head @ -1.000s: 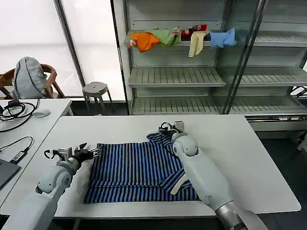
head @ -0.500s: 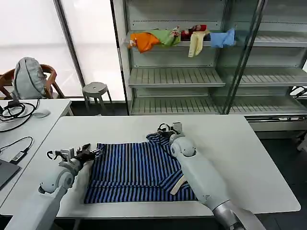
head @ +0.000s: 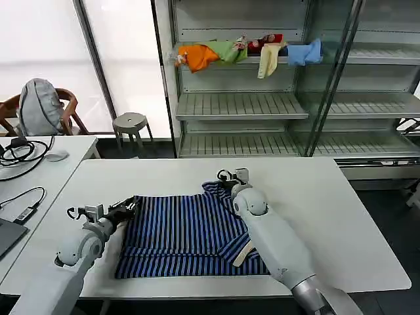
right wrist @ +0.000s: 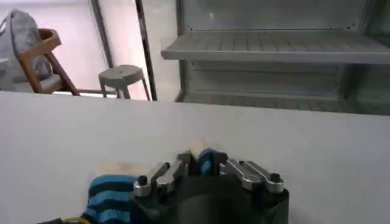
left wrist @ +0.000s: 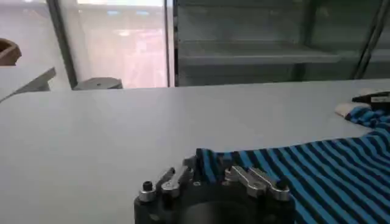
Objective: Fold and organize the clothes.
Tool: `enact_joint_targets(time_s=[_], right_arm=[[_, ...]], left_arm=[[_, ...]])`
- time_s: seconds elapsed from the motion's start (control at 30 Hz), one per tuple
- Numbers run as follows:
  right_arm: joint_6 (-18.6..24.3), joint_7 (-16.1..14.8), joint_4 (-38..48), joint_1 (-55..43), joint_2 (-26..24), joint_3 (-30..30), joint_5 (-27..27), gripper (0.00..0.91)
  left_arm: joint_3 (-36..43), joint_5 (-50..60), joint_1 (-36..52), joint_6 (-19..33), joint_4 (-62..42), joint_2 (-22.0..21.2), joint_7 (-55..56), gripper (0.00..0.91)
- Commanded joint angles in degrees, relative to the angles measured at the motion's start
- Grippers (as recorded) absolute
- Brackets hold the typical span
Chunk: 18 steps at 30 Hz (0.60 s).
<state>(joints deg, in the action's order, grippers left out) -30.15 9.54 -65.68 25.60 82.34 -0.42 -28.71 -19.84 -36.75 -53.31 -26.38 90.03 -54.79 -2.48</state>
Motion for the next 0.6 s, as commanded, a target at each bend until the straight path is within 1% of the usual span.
enact_joint_targets(time_s=[0.03,0.07,0.23,0.33,0.47,0.6], right_arm=[[0.7,-1.1,-8.5,1.4,-2.7,-0.1,0.5,0.000],[0.1,-0.7,-11.6,2.3,-3.4,0.0,-0.2,0.000],[-2.5,0.8,-21.4,7.0,-7.3,0.0,-3.3,0.000],[-2.9,1.7,-27.2,10.7,-9.7,0.5,-4.7,0.000],[-3.0,2.3,-32.8,15.1,-12.5,2.9,-5.6,0.000],[-2.9,2.1,-38.1,20.5,-14.0,6.8,-4.8,0.000]], left_arm=[[-2.3,-1.3,-2.1,3.3,4.0,0.5,-1.3,0.020],[-2.9,-1.5,-3.3,3.3,5.1,0.4,-1.4,0.020],[-6.2,-1.7,-9.5,3.7,10.9,0.3,-2.6,0.020],[-7.0,-1.7,-11.8,3.9,13.4,0.3,-2.5,0.020],[-8.0,-1.6,-14.2,3.9,15.7,0.3,-2.2,0.020],[-9.6,-1.7,-16.0,3.9,17.0,-0.1,-2.0,0.020]])
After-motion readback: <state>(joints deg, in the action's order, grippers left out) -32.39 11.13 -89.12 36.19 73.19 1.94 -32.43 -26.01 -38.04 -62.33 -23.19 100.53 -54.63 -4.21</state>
